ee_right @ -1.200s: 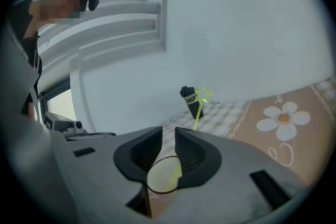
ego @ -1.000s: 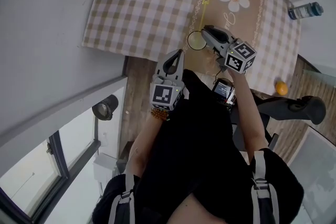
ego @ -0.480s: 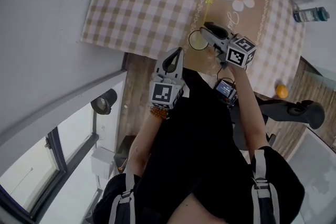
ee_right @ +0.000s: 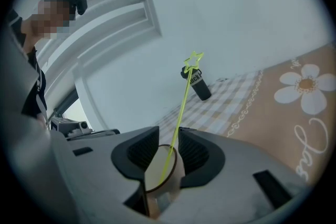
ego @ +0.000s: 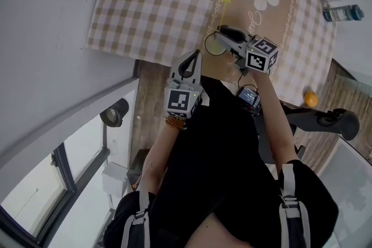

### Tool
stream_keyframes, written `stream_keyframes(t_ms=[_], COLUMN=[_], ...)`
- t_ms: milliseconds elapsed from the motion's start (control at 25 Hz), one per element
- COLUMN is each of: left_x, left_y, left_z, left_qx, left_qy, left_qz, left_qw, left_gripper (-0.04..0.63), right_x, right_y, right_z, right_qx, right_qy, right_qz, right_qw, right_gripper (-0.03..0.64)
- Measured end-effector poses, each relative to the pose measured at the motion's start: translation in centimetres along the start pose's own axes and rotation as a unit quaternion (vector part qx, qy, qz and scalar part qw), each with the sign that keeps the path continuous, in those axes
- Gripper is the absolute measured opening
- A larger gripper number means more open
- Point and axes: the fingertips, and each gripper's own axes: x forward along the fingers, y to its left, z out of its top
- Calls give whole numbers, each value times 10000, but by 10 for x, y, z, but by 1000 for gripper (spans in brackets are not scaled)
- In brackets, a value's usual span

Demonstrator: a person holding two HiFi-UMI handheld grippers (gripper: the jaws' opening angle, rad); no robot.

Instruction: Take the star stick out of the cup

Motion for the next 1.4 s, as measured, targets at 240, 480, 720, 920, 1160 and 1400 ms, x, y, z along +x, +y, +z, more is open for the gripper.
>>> stream_keyframes(t_ms=[240,480,720,920,1160,1400], left_x=[4,1,-3,-7,-5,-2], left_y=[-2,-2,3,4,-1,-5], left_z=[2,1,2,-2,-6,-2], left_qx=[48,63,110,94,79,161], left_qy=[5,65,67,118,192,161], left_qz=[-31,-21,77,123,99,50], left_qw=[10000,10000,9999,9998,9997,9997], left_gripper=[2,2,2,2,2,2], right_x=[-2,4,11,14,13,8], right_y=[-2,0,-1,-2,-3,-2], right_z=[2,4,0,-5,0,6], right_qx=[-115,44,150,173,164,157], right_qy=[-38,15,138,201,100,-19], right_qz=[-149,186,333,265,314,310], right_qw=[9998,9998,9992,9993,9993,9994], right_gripper=[13,105,127,78,43,18])
